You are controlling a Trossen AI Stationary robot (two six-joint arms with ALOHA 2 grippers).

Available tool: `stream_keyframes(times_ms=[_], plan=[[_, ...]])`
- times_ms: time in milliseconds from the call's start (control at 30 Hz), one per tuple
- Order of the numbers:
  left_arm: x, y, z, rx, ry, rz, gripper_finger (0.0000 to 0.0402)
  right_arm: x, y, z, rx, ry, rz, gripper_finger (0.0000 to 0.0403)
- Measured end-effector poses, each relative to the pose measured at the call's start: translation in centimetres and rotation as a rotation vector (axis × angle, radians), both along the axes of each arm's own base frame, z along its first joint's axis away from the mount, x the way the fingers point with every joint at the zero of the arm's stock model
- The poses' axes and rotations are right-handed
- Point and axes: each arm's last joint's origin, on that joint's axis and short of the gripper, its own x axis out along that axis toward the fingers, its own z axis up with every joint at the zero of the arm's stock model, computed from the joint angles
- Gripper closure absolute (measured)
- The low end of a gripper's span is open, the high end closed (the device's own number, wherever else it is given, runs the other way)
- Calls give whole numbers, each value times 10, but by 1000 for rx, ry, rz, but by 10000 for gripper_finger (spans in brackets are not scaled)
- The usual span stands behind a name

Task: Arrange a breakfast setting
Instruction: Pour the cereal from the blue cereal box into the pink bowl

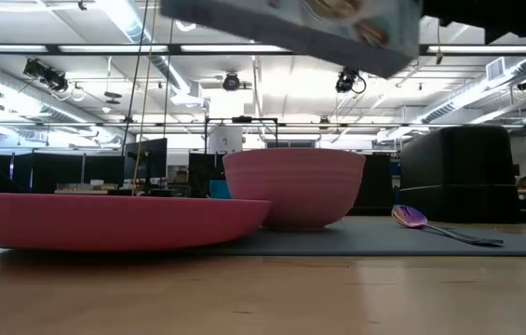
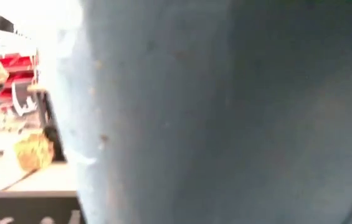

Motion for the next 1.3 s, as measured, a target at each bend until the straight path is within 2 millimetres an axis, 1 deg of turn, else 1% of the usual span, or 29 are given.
stream_keyframes(times_ms=[167,300,433,600,767,900,1100,1233,1300], plan=[[12,-12,-17,-2,-46,29,226,-28,-23,2,-33,87,35,276],[28,-17,-28,-18,-97,64,226,-47,-37,2,-46,122,66,276],[44,-17,-38,-49,-149,103,226,-64,-45,2,-61,135,117,276],[62,-18,-49,-63,-205,116,226,-81,-53,-1,-71,167,102,276],[73,-19,-61,-54,-244,106,226,-88,-55,0,-73,166,78,276],[79,-22,-82,-34,-225,85,226,-90,-57,-5,-32,217,48,276],[83,-25,-116,-46,-214,87,226,-90,-59,-9,-25,245,18,276],[83,-26,-132,-65,-195,69,226,-90,-59,-13,5,297,17,276],[83,-26,-137,-67,-185,71,226,-90,-59,-10,-9,331,2,276]])
